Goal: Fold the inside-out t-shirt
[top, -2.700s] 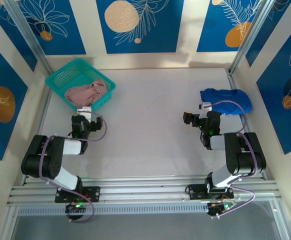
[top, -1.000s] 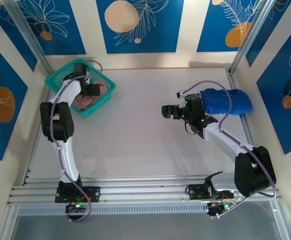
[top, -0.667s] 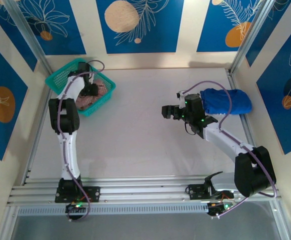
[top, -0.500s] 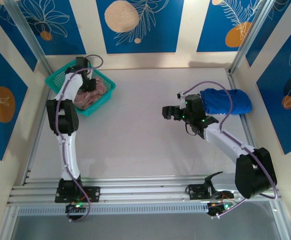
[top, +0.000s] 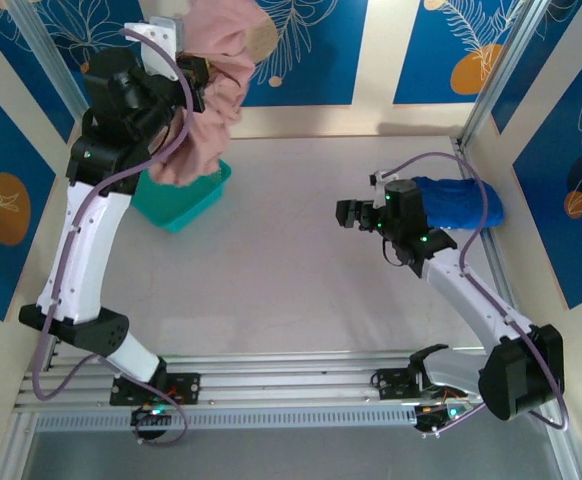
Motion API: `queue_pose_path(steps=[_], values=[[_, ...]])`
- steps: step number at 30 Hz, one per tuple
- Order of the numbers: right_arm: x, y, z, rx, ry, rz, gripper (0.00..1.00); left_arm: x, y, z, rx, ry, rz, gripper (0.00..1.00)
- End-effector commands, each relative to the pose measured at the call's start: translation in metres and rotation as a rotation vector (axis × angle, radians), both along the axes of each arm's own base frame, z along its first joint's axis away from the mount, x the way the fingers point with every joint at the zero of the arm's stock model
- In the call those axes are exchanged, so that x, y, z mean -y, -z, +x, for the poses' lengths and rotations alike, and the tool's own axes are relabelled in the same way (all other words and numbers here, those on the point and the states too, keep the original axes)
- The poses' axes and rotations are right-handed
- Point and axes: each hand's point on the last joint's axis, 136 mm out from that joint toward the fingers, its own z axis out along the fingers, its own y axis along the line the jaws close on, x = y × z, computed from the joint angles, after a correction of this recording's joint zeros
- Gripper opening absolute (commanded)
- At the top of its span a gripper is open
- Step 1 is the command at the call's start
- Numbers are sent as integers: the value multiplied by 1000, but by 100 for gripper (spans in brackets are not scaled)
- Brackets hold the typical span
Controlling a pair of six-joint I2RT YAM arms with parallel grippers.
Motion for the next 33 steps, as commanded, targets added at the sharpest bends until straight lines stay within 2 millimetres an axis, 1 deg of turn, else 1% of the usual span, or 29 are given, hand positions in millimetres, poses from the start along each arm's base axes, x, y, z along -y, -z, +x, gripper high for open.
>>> queue_pose_path(steps=[1,2,4,5,6,7,9,10,11,12,13,14,15,16,17,18,19,20,21,22,25,26,28,29,31,33], values=[[23,-34,-11,59,68,-34,100,49,63,37,-144,109,21,0],[28,-38,-14,71,83,-34,100,59,76,41,-172,122,29,0],[39,-46,-21,95,116,-30,100,78,114,54,-257,141,43,0],[42,-48,-23,100,124,-26,100,84,131,60,-296,150,41,3],[44,-48,-26,104,124,-23,100,93,153,65,-344,170,42,12],[45,-47,-28,104,124,-20,100,99,176,70,-394,182,46,29],[45,-43,-30,95,119,-21,100,102,215,77,-482,179,77,58],[44,-40,-31,87,115,-21,100,98,232,78,-518,161,106,66],[43,-38,-32,80,108,-19,100,90,243,78,-539,133,130,70],[41,-35,-32,73,99,-14,100,77,255,76,-554,93,155,74],[38,-33,-32,67,87,-2,100,59,267,75,-567,41,172,78],[34,-30,-32,63,72,10,99,38,274,72,-573,-16,181,80],[30,-27,-32,60,54,27,99,6,286,69,-590,-111,190,85],[25,-24,-31,55,39,44,99,-31,301,65,-621,-221,203,88],[22,-20,-30,50,29,57,99,-63,313,59,-652,-311,205,89],[17,-17,-28,43,18,72,99,-101,331,52,-700,-413,201,89],[13,-13,-27,36,6,82,99,-129,346,45,-741,-478,190,89],[8,-10,-24,29,-9,90,99,-147,359,39,-786,-499,171,89],[4,-6,-22,18,-22,95,99,-154,370,37,-829,-479,140,89],[0,-4,-19,11,-32,97,99,-153,375,38,-855,-452,114,89],[-15,4,-12,-21,-63,102,99,-125,381,50,-891,-313,21,89],[-21,6,-10,-32,-74,104,98,-124,387,54,-906,-313,2,89],[-30,8,-11,-41,-97,101,98,-141,400,57,-931,-400,35,87],[-34,7,-12,-40,-109,99,98,-156,406,55,-944,-467,73,86],[-38,10,-16,-39,-124,93,99,-185,408,46,-936,-596,149,86],[-39,15,-19,-50,-127,89,99,-209,402,35,-906,-693,182,86]])
